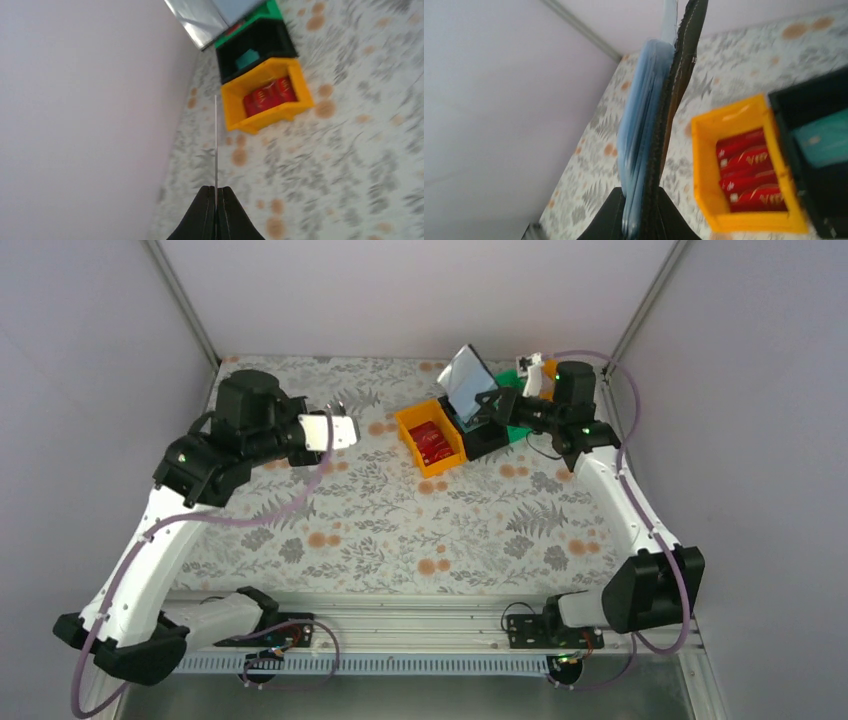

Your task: Take the credit cards out of the card holder

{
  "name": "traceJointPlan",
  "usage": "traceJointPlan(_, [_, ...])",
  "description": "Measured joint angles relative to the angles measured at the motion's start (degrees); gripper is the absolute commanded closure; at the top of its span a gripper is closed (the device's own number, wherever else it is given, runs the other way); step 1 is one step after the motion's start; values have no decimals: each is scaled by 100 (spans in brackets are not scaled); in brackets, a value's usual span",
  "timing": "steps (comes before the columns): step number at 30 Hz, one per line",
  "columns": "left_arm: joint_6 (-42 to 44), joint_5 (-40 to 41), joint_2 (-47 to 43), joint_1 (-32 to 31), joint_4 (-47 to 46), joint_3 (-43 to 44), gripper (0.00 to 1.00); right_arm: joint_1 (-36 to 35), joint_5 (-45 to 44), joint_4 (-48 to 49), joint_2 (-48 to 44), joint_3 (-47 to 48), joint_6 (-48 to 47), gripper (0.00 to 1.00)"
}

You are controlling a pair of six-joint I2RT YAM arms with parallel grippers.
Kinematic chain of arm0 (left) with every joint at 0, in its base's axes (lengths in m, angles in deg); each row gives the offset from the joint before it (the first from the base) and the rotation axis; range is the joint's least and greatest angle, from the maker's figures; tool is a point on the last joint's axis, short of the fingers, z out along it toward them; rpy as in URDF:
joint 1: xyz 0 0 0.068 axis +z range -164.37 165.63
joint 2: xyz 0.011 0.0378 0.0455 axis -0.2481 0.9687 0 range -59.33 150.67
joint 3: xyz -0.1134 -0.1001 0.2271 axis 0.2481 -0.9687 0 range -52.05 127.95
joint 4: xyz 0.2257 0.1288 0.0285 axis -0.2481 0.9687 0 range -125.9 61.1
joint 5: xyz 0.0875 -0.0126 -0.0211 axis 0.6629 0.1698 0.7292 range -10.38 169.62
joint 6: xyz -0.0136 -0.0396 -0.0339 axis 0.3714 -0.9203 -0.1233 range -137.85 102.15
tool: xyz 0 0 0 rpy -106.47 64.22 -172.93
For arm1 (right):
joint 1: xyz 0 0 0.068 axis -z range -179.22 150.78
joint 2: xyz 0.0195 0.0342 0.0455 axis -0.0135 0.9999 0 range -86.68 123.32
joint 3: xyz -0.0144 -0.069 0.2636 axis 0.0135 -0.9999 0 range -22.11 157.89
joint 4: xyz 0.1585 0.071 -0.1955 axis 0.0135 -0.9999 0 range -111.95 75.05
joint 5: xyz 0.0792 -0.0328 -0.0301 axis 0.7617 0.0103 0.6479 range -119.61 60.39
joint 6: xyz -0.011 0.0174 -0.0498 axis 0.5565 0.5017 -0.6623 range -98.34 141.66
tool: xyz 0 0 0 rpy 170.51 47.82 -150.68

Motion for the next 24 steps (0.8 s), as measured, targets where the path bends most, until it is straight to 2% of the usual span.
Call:
traceJointPlan(2, [966,498,-157,-337,-553,-389,98,35,-278,179,61,181,133,96])
traceJointPlan(4, [1934,629,-498,-520,-1228,-1034,98,39,-514,306,229,492,240,96])
traceJointPlan(7, [3355,450,-1165,-651,-2225,-2194,98,42,-841,328,603,1117,269,96])
traceJointPlan(11, [4417,177,-1445,-667,-3530,-3012,98,42,-1322,326,817,1508,52,96])
traceJointPlan(14, [4839,57,-1237,-669,-4341,-3261,98,48,-1585,295,820,1508,-125,96])
traceJointPlan(18, [4929,-33,-498,-697,-5099,-3185,98,66,-1825,247,822,1508,-195,96])
traceJointPlan(24, [4079,155,658,-970,-5670,-3088,98,166,-2330,-188,807,1475,-129,96])
